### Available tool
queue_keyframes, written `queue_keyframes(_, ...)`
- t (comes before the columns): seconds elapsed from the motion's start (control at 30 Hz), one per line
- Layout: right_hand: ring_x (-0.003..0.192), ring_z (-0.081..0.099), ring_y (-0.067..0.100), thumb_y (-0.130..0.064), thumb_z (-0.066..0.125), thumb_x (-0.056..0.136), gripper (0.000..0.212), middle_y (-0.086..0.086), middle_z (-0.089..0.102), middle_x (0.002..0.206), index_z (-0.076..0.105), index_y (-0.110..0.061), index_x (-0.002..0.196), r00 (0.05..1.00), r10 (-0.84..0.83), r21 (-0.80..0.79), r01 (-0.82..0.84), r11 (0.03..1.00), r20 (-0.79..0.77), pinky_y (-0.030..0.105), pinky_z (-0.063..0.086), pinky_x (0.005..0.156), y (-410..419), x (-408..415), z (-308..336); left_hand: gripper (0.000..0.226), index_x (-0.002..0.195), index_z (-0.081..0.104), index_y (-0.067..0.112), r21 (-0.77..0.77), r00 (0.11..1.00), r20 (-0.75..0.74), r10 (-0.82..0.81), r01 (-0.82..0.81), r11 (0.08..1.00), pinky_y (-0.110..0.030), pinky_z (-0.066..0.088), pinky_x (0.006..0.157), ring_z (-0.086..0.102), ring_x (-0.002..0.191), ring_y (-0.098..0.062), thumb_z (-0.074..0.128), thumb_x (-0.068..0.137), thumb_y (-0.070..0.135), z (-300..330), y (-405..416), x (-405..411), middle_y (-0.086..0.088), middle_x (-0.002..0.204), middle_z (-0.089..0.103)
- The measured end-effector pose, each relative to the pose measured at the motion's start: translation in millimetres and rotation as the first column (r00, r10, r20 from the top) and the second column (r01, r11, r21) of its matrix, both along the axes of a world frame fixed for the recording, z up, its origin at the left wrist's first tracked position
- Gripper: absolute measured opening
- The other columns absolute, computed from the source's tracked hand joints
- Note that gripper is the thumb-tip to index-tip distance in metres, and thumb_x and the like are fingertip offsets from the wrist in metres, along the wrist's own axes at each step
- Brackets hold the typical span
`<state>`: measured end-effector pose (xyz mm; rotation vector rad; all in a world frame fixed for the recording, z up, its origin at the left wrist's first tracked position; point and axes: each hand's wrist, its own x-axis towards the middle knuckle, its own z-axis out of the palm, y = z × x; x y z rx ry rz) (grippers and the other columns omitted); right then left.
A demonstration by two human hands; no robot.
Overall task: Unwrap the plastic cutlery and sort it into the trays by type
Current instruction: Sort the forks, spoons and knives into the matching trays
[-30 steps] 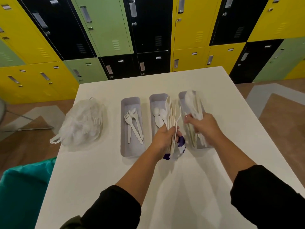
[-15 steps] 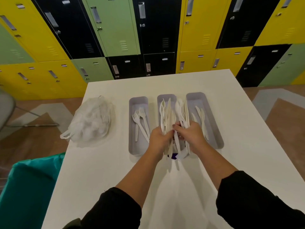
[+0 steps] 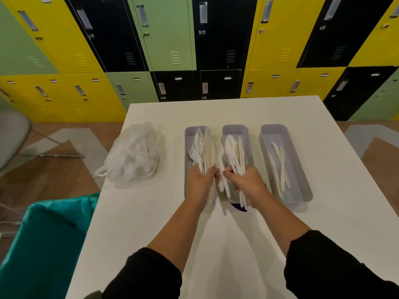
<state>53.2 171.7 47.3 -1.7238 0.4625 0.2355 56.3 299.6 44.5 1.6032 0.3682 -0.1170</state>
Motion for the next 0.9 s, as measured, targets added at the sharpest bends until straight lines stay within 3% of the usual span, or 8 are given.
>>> queue_keyframes(0.13, 0.057, 0.053, 0.012, -0.014, 0.069, 0.082, 0.005, -0.001, 0.060, 0.068, 0.065, -0.011, 0.085, 1.000, 0.015, -0.040, -0.015, 0.999, 0.013, 0.021, 0.044, 0.053, 23, 16, 3, 0.006, 0.083, 0.066, 0.013, -0.051, 0.990, 0.032, 0.137, -0.136, 0.989, -0.036, 0.057, 0.076, 0.065, 0.067, -0.019, 0.062, 0.088, 0.013, -1, 25, 7, -0.006, 0.072, 0.069)
queue_keyframes(0.33, 0.067, 0.061, 0.020, -0.024, 0.071, 0.081, 0.020, 0.007, 0.066, 0.078, 0.067, -0.009, 0.093, 0.997, -0.054, 0.034, 0.053, 0.998, 0.047, 0.026, 0.048, 0.055, 52, 29, 5, 0.006, 0.085, 0.068, 0.012, -0.149, 1.000, -0.009, 0.023, -0.024, 0.989, -0.031, 0.057, 0.074, 0.067, 0.064, -0.016, 0.063, 0.087, 0.009, 4, 47, 5, -0.010, 0.075, 0.071)
queue_keyframes(0.47, 0.045, 0.061, 0.011, -0.018, 0.071, 0.081, 0.011, 0.008, 0.065, 0.066, 0.064, -0.011, 0.080, 0.998, 0.022, 0.126, -0.030, 0.992, 0.058, 0.016, 0.043, 0.039, 56, 28, 12, 0.014, 0.100, 0.068, 0.009, -0.170, 0.999, -0.010, -0.052, 0.049, 0.984, -0.028, 0.058, 0.070, 0.070, 0.070, -0.017, 0.062, 0.088, 0.011, 1, 47, 3, -0.009, 0.081, 0.073)
queue_keyframes(0.53, 0.041, 0.060, 0.006, -0.013, 0.071, 0.082, 0.010, 0.008, 0.065, 0.067, 0.063, -0.007, 0.084, 0.998, 0.033, 0.146, -0.040, 0.989, 0.050, 0.014, 0.040, 0.037, 53, 26, 13, 0.023, 0.109, 0.067, 0.007, -0.174, 0.995, -0.027, -0.092, 0.086, 0.981, -0.030, 0.058, 0.073, 0.071, 0.079, -0.022, 0.063, 0.088, 0.014, -1, 44, 2, -0.013, 0.089, 0.073)
queue_keyframes(0.67, 0.038, 0.059, 0.003, -0.007, 0.067, 0.084, 0.007, 0.007, 0.063, 0.068, 0.061, -0.009, 0.083, 1.000, 0.000, 0.166, -0.004, 0.986, 0.029, 0.013, 0.041, 0.036, 35, 22, 15, 0.017, 0.105, 0.068, 0.009, -0.314, 0.984, -0.054, -0.168, 0.143, 0.939, -0.028, 0.058, 0.076, 0.071, 0.074, -0.016, 0.060, 0.089, 0.008, -2, 34, -2, -0.005, 0.079, 0.075)
queue_keyframes(0.8, 0.046, 0.060, 0.010, -0.012, 0.068, 0.083, 0.010, 0.007, 0.065, 0.069, 0.065, -0.007, 0.091, 0.998, -0.059, 0.104, 0.056, 0.993, 0.032, 0.019, 0.043, 0.039, 10, 18, 14, 0.022, 0.111, 0.064, 0.003, -0.472, 0.973, -0.086, -0.216, 0.151, 0.868, -0.027, 0.059, 0.075, 0.072, 0.076, -0.017, 0.057, 0.090, 0.005, 2, 10, -3, -0.012, 0.088, 0.074)
queue_keyframes(0.9, 0.042, 0.058, 0.009, -0.009, 0.066, 0.085, 0.007, 0.008, 0.063, 0.067, 0.063, -0.011, 0.079, 0.991, -0.125, 0.143, 0.117, 0.983, 0.054, 0.017, 0.041, 0.036, -7, 15, 16, 0.017, 0.103, 0.065, 0.011, -0.498, 0.970, -0.103, -0.218, 0.140, 0.856, -0.027, 0.059, 0.075, 0.072, 0.073, -0.016, 0.056, 0.091, 0.003, 4, -11, -6, -0.008, 0.082, 0.075)
